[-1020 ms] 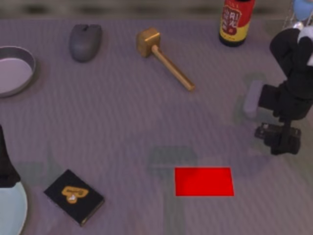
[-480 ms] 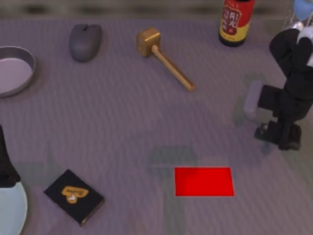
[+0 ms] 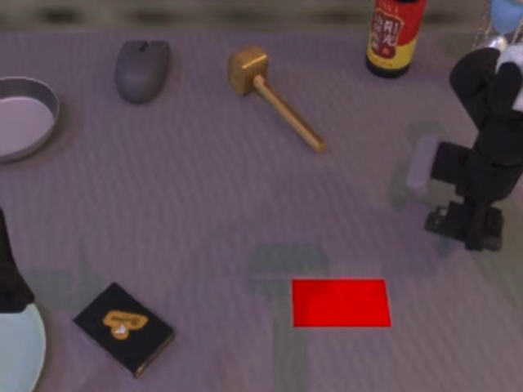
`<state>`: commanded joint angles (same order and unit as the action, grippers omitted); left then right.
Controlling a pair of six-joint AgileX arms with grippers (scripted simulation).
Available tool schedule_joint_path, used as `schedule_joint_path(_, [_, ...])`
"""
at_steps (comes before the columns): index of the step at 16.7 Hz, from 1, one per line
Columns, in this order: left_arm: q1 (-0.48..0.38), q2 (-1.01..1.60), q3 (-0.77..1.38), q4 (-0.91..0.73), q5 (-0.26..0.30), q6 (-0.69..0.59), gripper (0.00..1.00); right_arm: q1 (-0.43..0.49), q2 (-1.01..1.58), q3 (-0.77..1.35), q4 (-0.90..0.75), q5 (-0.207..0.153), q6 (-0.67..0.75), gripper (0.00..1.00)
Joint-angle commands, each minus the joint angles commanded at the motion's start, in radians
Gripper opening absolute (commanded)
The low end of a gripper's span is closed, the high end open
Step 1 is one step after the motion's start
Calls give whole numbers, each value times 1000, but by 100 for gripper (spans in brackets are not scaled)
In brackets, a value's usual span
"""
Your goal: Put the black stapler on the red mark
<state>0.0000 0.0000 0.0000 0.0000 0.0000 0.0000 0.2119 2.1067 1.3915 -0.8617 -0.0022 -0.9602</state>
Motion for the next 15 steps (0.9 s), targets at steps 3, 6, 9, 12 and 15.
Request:
schedule_joint_path(3, [0, 0, 0, 0, 0, 0, 100, -3, -1, 1, 0, 0, 1, 0])
schedule_joint_path(6, [0, 0, 0, 0, 0, 0, 100, -2, -12, 37, -41, 0, -1, 0])
schedule_joint_path(9, [0, 0, 0, 0, 0, 0, 100, -2, -46, 120, -170, -1, -1, 0])
schedule_joint_path(12, [0, 0, 0, 0, 0, 0, 100, 3, -85, 207, -309, -1, -5, 0])
schedule_joint_path(15, [0, 0, 0, 0, 0, 0, 100, 4, -112, 250, -360, -1, -4, 0])
